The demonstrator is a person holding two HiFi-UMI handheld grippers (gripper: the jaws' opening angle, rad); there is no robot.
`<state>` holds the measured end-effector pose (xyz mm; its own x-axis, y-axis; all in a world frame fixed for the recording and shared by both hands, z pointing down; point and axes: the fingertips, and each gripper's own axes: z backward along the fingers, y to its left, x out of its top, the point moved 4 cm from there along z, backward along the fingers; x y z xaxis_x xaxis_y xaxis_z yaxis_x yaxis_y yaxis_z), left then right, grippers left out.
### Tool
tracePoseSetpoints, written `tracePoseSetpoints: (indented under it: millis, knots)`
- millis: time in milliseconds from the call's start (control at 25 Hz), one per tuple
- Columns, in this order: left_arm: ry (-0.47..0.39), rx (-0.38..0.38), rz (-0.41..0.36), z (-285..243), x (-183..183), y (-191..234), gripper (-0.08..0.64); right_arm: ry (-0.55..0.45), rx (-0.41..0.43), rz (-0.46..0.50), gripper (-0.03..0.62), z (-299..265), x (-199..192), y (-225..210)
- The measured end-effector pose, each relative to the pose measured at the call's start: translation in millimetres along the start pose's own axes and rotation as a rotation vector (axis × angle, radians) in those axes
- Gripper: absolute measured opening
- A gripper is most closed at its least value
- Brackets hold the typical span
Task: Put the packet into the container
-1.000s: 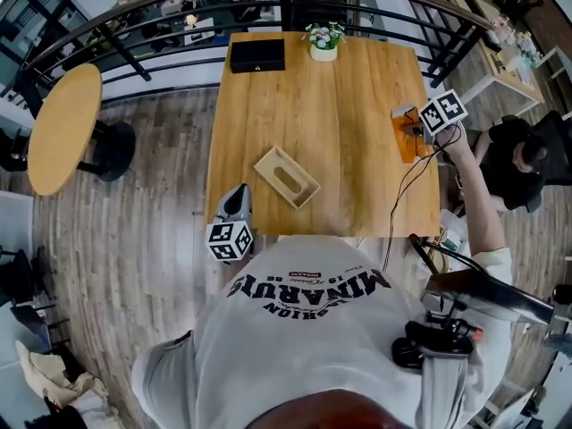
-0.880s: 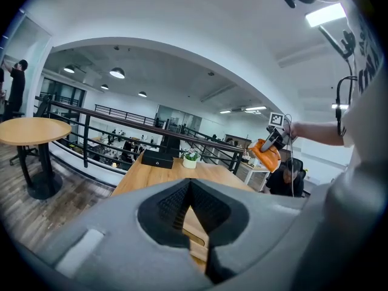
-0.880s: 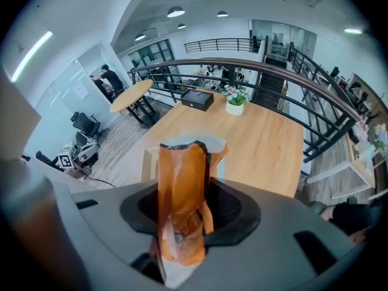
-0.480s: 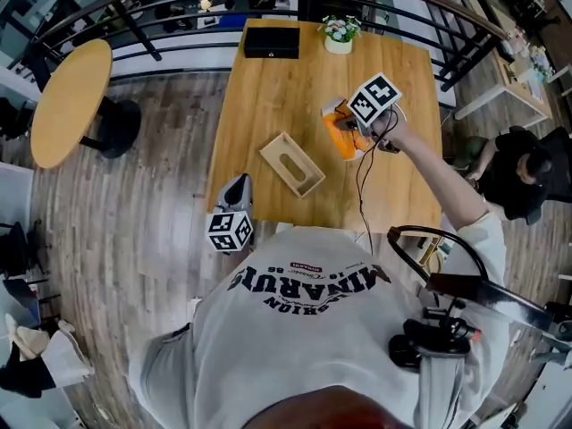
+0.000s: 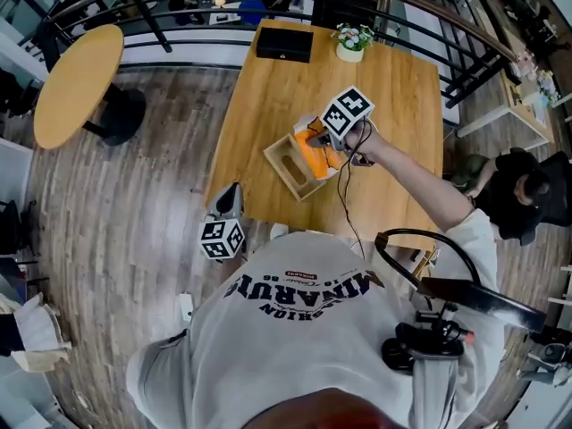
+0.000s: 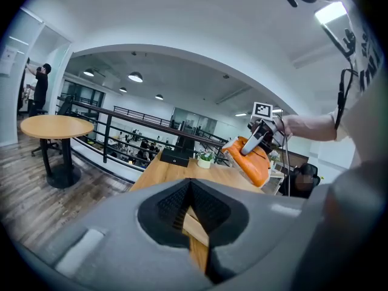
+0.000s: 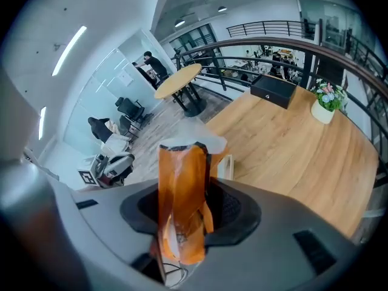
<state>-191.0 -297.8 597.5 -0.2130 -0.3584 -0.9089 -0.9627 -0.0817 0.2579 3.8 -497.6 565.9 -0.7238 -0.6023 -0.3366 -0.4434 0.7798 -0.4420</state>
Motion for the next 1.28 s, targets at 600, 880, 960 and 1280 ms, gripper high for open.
tracePoseSetpoints:
  millis: [600,880,960,1280]
  knots:
    - [-0.010,0.040,0.014,25,-9,0,-0.008,0.030,0.039,-0.018,0.167,-29,-8,6]
    - [-0.008,0.104,0.042,44,-16,13,-0.008,0.082,0.002,-0.024,0.167,-67,-8,-14]
    - [-0.007,0.124,0.046,50,-21,16,-0.008,0.094,-0.034,-0.022,0.166,-83,-13,-26]
    - [0.002,0.225,0.080,72,-28,30,-0.008,0.184,-0.109,-0.047,0.162,-171,-25,-65]
